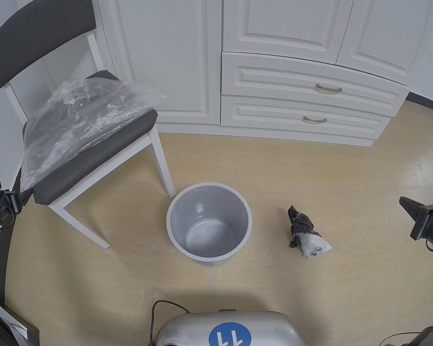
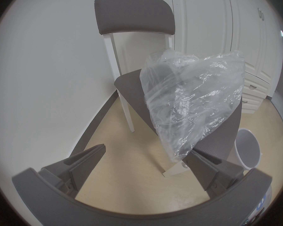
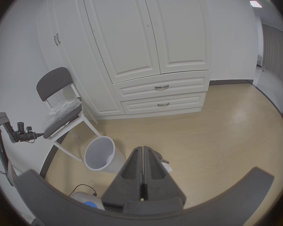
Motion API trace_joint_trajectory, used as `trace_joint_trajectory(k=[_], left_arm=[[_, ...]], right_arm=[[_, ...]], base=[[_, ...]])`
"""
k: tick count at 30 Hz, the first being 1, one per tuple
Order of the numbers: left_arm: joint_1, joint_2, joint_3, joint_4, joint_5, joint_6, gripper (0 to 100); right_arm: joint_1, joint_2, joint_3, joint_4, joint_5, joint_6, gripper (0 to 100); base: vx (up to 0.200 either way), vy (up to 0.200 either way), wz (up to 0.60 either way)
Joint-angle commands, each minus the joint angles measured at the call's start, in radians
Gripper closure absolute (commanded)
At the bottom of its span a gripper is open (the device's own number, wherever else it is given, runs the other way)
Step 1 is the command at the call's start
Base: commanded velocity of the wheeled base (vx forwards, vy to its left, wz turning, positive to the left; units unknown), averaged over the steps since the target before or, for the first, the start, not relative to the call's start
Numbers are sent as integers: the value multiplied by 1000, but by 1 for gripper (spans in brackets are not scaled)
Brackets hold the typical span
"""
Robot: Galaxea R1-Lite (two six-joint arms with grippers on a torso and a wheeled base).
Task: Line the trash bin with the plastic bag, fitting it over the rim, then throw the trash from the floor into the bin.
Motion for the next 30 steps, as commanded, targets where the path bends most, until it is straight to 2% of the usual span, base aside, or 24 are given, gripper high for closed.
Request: trace_joint_trajectory(k=[1,7,8,17,22,30], left_arm=[[2,-12,-9,-3,-1,-16,0],[-5,-59,-21,-3,-10,-124,0],[-8,-75,-30,-3,-15,-174,0],[-7,-66,-104,0,-32,-348,0],[1,-61,-101,17,-98,-358,0],[5,3,-132,19,-99,-356,0]], right_arm=[[0,-1,0,-1,0,0,100],[2,-6,0,-1,0,0,100],[2,-8,0,-2,0,-2,100],[2,-4,0,-2,0,-3,100],[17,-4,1,-2,0,-2,100],[20,-6,3,-2,0,-2,100]], base=[[0,0,0],[0,0,0],[0,0,0],[0,0,0],[0,0,0],[0,0,0]])
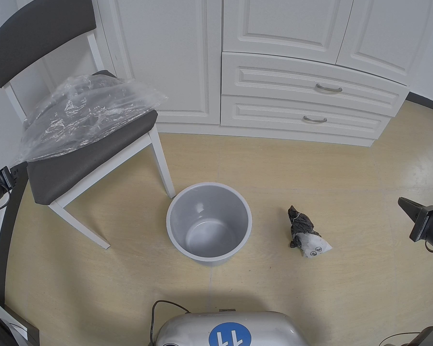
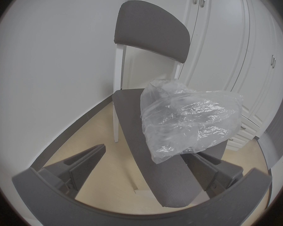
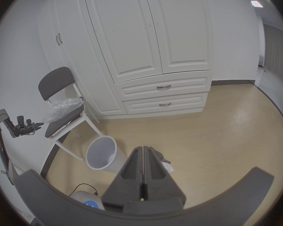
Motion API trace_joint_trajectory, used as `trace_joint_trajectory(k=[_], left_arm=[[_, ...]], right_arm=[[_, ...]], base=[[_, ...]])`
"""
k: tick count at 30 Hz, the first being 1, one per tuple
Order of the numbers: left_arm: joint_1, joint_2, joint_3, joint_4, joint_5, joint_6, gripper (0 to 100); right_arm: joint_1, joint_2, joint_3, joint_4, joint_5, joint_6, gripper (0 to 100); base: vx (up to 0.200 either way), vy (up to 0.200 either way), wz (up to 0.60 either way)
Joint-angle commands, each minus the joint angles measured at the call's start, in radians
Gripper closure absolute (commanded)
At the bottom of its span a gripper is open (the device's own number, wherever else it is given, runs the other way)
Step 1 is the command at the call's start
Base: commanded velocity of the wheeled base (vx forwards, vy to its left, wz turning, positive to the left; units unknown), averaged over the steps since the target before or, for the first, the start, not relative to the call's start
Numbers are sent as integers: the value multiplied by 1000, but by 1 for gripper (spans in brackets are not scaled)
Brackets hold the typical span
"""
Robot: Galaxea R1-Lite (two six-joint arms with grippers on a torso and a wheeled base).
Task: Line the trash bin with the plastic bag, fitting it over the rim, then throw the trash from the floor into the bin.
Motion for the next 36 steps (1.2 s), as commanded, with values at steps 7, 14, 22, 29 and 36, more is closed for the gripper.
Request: trace_joint_trajectory(k=[7,14,22,29,36], left_arm=[[69,76,-82,19,-3,-13,0],[131,119,-162,76,-5,-30,0],[66,57,-76,68,-8,-14,0],[-18,10,19,64,-8,91,0],[-57,30,2,61,-6,131,0]], right_arm=[[3,2,0,-1,0,2,100],[24,2,0,-1,-1,6,100],[36,-3,2,-1,-1,6,100],[38,-12,2,-1,-4,5,100],[38,-10,2,1,-4,6,100]], base=[[0,0,0],[0,0,0],[0,0,0],[0,0,0],[0,0,0]])
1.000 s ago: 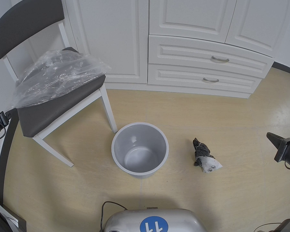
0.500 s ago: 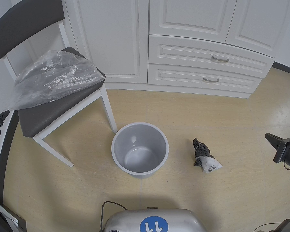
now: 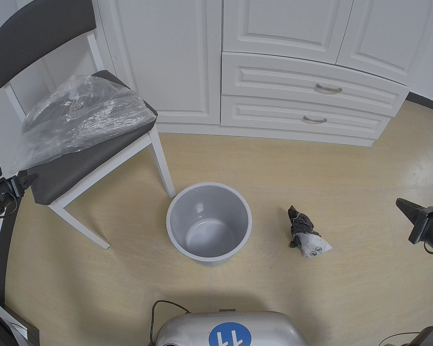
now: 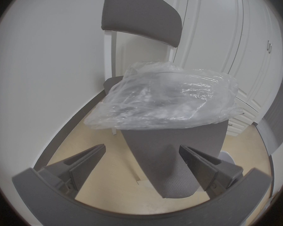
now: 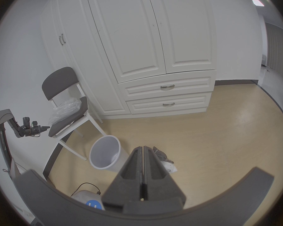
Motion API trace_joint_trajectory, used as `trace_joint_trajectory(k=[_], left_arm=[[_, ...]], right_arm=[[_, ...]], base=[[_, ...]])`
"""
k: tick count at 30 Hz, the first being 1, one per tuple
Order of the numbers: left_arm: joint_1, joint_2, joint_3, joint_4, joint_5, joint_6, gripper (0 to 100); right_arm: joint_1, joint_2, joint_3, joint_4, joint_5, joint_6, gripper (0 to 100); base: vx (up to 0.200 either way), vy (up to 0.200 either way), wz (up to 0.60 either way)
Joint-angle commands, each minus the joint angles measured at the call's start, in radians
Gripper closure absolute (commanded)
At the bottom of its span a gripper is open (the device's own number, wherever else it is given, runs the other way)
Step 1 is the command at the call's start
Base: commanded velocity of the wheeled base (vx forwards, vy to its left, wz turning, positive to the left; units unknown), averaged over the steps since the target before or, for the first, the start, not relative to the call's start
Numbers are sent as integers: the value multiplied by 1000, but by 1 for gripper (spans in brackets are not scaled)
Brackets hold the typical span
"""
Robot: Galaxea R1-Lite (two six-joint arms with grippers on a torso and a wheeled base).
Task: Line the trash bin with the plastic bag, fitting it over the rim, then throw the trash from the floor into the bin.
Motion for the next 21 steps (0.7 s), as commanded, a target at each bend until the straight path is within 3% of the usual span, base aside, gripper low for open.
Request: trace_joint_trajectory(k=[1,4,8,15,17,21], left_arm=[[-21,11,-18,-1,1,9,0],[-24,40,-47,-1,1,26,0],[-25,87,-127,4,0,116,0],[-41,127,-266,44,0,129,0],[-41,126,-354,122,0,129,0],[-41,86,-381,205,0,139,0]], right_arm=[[0,-2,-1,0,0,1,100],[0,1,-1,-1,0,1,100],[0,9,-1,-1,0,1,100],[0,4,-2,-1,0,-1,100],[0,-3,-4,-1,0,-1,100],[0,-5,-5,-1,0,-1,100]], base=[[0,0,0],[0,0,0],[0,0,0],[0,0,0],[0,0,0],[0,0,0]])
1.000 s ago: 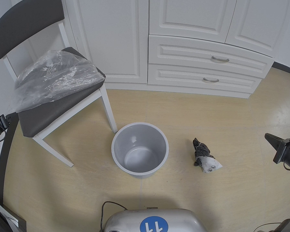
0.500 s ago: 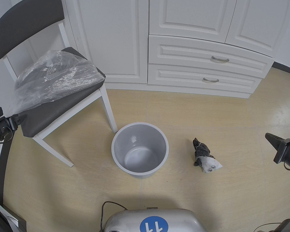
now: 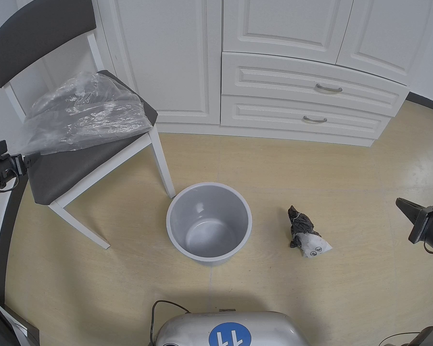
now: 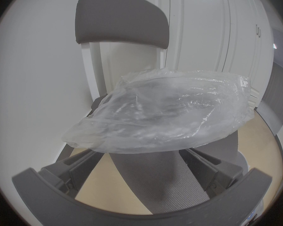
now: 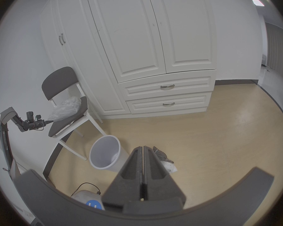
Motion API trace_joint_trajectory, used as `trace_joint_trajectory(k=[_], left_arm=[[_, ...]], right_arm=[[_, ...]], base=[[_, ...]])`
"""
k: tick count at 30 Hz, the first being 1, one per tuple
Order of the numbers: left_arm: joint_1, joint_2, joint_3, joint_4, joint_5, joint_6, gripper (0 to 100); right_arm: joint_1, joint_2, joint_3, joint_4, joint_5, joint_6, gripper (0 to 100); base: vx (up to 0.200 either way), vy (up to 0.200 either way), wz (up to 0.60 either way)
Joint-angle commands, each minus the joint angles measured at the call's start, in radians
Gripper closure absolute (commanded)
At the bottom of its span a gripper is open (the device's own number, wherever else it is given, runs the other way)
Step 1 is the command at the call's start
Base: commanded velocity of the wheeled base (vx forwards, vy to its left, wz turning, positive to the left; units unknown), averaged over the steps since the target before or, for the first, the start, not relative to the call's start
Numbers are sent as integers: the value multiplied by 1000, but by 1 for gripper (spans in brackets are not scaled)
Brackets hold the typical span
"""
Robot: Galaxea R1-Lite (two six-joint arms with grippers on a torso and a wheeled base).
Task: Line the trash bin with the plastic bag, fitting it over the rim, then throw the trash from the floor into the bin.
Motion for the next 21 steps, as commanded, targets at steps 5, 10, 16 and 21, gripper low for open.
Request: trace_joint_trajectory(k=[5,10,16,21], left_arm=[[-5,-63,-63,119,-16,81,0],[-39,-66,-63,150,-16,178,0],[-112,-105,-62,265,-5,376,0],[-141,-171,-27,337,89,474,0]], right_arm=[[1,-19,-5,-1,1,-2,100],[1,-31,-8,-1,2,-2,100],[10,-45,-6,-1,2,-4,100],[19,-55,-9,-1,2,-5,100]], base=[[0,0,0],[0,0,0],[0,0,0],[0,0,0]])
